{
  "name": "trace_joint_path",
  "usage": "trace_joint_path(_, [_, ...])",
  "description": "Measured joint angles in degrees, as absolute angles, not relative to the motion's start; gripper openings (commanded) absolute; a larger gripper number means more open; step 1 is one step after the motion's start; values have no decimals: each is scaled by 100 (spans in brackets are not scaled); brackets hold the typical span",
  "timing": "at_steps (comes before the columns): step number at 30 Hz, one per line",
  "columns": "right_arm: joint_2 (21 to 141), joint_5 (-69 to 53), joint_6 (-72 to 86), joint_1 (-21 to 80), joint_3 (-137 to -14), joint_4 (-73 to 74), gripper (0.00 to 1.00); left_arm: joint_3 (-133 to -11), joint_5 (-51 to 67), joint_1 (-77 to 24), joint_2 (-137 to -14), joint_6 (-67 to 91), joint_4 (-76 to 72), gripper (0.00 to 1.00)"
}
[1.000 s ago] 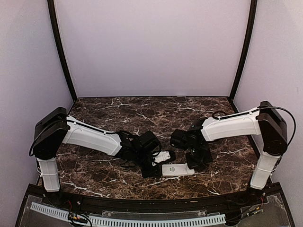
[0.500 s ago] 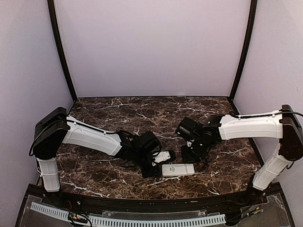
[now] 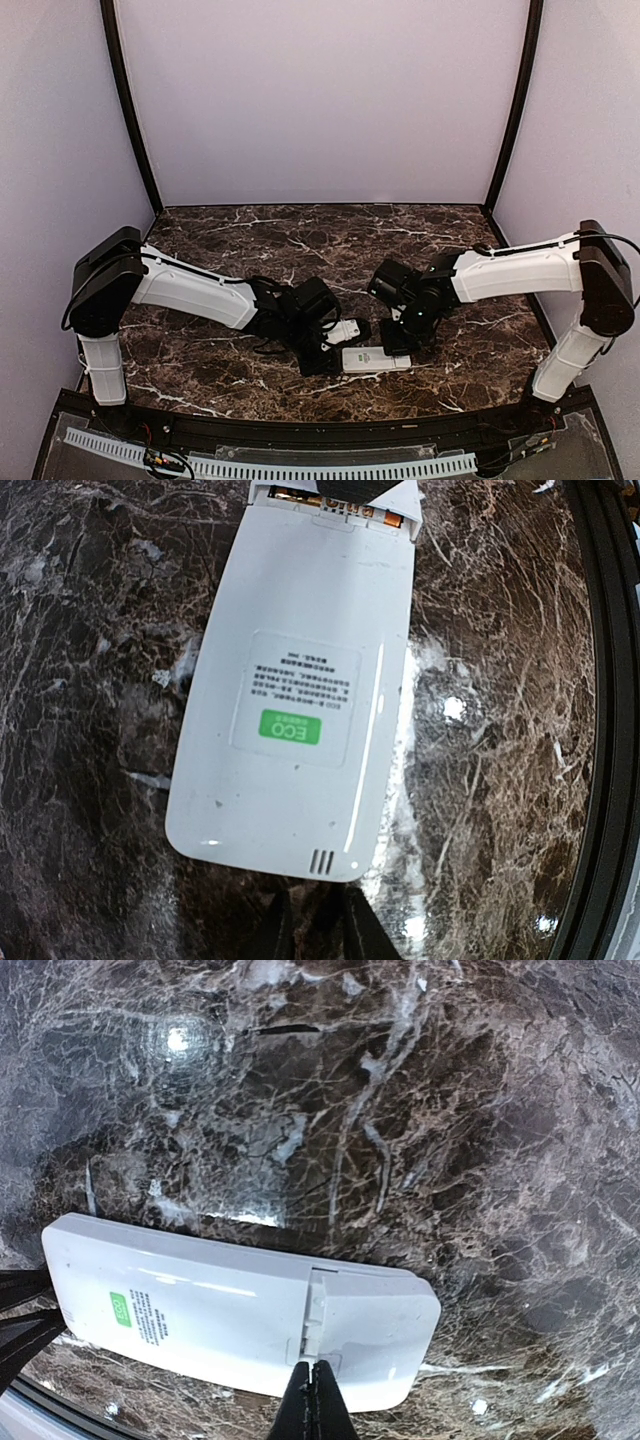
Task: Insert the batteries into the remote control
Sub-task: Press the battery cover on the remote control without the battery cover.
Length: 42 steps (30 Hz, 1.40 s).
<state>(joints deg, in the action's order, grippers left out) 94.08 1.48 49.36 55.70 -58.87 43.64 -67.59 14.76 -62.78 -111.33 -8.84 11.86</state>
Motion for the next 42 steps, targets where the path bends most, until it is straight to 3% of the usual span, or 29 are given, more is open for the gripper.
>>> trace_joint_path(42, [9421,-148,4930,5398,-5767,4250,0,-6814,1568,-6278,-11174,-895,1210,18])
